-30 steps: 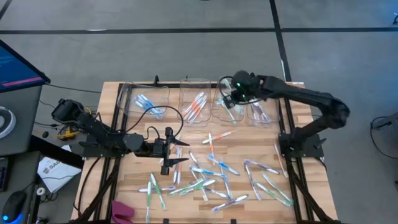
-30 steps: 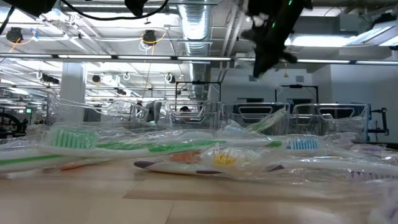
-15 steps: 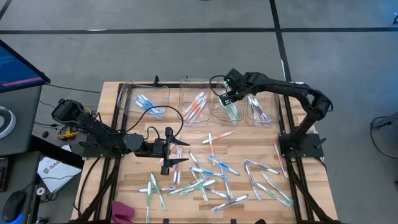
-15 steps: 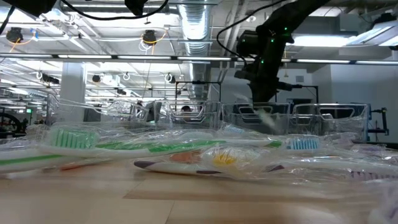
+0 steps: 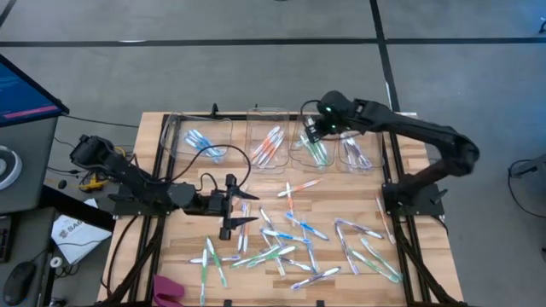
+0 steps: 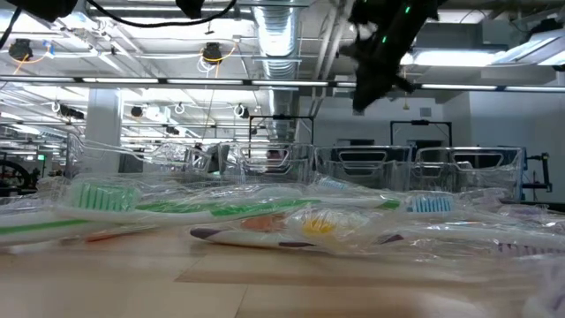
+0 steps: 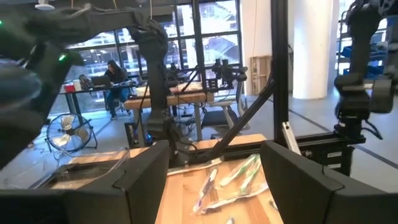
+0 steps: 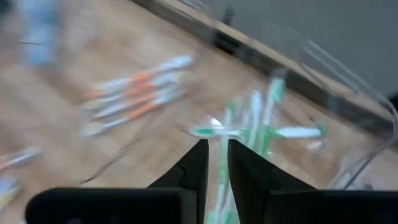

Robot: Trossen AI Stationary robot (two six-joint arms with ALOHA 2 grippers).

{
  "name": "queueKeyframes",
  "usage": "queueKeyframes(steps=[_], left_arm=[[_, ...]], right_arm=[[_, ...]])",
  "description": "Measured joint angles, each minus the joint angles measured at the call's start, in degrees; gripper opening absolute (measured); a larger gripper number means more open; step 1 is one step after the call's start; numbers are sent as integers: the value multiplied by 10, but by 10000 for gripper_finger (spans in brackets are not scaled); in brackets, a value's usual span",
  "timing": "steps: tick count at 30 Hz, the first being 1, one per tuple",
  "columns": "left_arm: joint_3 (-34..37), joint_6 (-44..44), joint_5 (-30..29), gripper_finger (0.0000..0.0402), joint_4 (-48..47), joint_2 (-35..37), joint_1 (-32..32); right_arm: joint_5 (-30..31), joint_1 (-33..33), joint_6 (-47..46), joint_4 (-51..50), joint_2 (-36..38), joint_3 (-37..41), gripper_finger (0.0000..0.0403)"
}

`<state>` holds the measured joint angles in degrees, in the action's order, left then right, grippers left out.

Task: Pick & Place Toothbrushes
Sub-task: Put the violet toothbrush into the right transparent bin

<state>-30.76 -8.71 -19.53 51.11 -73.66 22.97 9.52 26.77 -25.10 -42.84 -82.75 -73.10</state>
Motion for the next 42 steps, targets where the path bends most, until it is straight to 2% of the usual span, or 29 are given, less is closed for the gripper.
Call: queueKeyframes(steps=[5,11,17,23,28,37,42], left_arm=[[1,-1,0,249,-7,41,27],[36,-1,0,242,-15,110,52],[80,19,1,241,-14,156,53],[92,27,0,240,-14,163,53],[92,26,0,240,-14,162,50],[92,27,0,240,-21,162,51],[92,45,1,240,-24,161,51]], right_arm=[[0,-75,45,-7,80,0,55],[-3,-212,80,-71,147,0,55],[-4,-340,-69,-226,155,0,55],[-15,-454,-238,-340,129,0,56],[-34,-538,-339,-366,94,0,67],[-58,-674,-380,-368,-18,0,144],[-109,-743,-428,-357,-82,0,156]])
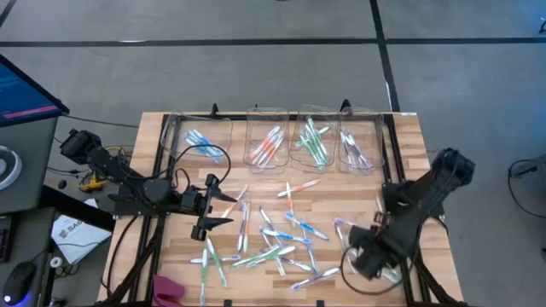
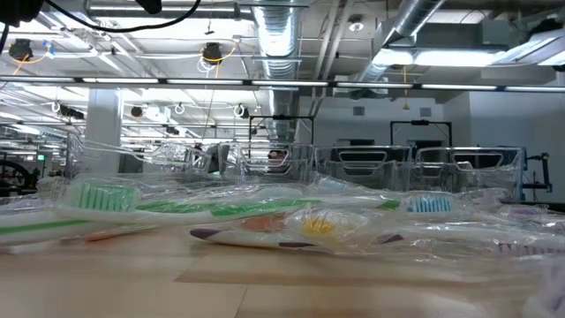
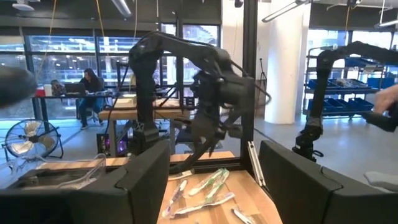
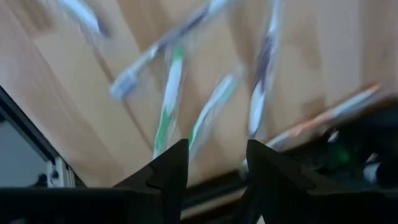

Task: Pick & Place Toothbrushes
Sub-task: Put the violet toothbrush into the right transparent bin

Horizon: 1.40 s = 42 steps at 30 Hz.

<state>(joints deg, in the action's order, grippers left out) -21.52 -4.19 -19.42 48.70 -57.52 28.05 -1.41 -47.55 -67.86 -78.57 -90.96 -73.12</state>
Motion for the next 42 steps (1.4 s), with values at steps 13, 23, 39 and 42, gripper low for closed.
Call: queueKeyframes(steps=[13,23,39,42], left_arm=[[0,0,0,240,-1,0,0],[0,0,0,240,-1,0,0],[0,0,-1,240,-2,0,0],[0,0,-1,240,-3,0,0]], right_arm=[[-17,-68,-167,3,-28,39,112],[49,-10,-112,43,23,126,128],[64,163,132,211,17,240,177],[50,188,159,252,17,264,183]])
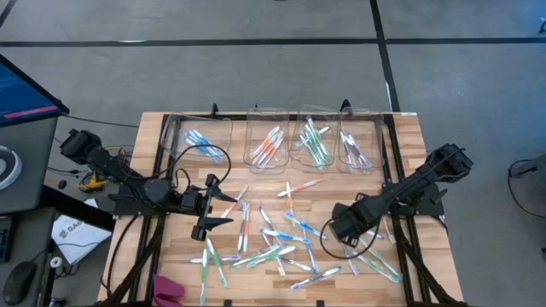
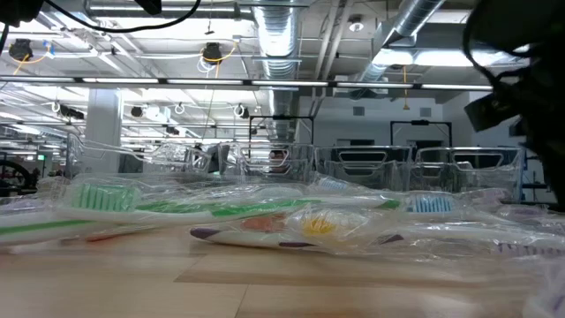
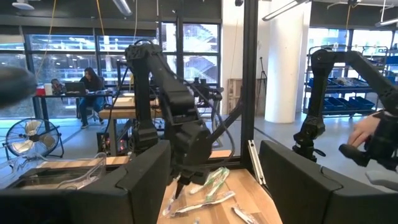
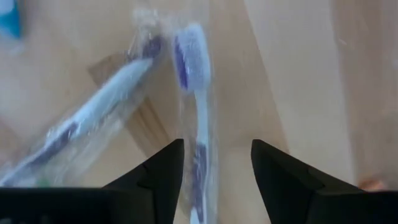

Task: Pick & Place Toothbrushes
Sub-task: Put the violet toothbrush into the right transparent bin

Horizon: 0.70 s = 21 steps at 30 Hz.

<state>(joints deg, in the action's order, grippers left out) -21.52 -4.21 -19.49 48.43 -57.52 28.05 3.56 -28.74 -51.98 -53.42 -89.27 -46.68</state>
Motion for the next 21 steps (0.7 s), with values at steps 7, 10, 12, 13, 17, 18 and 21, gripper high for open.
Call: queueKeyframes(steps=[7,10,12,13,17,18,21], left_arm=[[0,0,0,240,0,0,0],[0,0,0,240,-1,0,0],[0,0,0,240,-1,0,0],[0,0,0,240,-1,0,0],[0,0,0,241,-2,0,0],[0,0,0,240,-3,0,0],[0,0,0,241,-7,0,0]], right_arm=[[-30,33,42,101,5,61,185],[-30,40,42,103,5,67,178],[-30,42,48,104,5,68,169],[-29,42,52,104,5,68,162],[-25,42,54,108,4,69,116],[-23,42,55,108,4,69,99],[-18,42,59,108,4,69,36]])
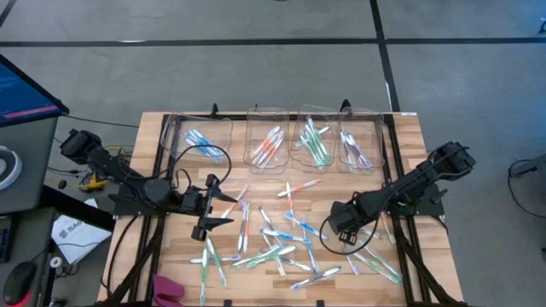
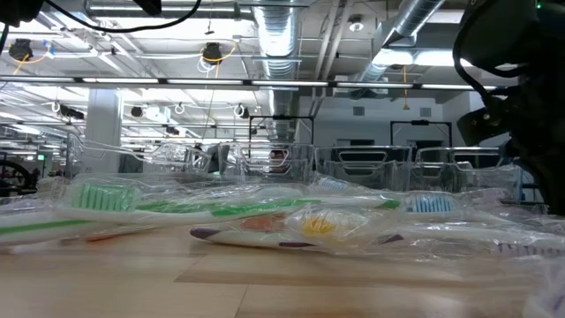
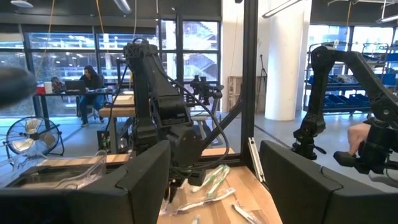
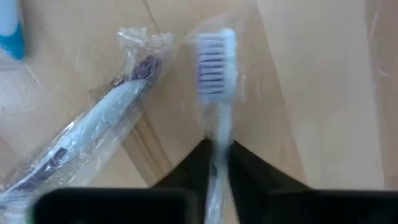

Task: Pick & Place Toothbrushes
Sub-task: Put the violet toothbrush into the right transparent bin

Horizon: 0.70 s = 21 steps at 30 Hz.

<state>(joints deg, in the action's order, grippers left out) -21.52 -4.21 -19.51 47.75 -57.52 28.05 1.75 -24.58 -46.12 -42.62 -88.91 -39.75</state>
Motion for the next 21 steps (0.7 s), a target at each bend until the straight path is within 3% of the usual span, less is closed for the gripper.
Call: queueKeyframes(steps=[2,9,21], left_arm=[[0,0,-1,240,-5,0,0],[0,0,-31,240,-32,0,0],[0,0,-31,241,-32,0,0]], right_arm=[[0,0,5,0,0,0,13],[10,-6,2,-30,-6,-18,7],[58,-32,12,-102,-7,-98,2]])
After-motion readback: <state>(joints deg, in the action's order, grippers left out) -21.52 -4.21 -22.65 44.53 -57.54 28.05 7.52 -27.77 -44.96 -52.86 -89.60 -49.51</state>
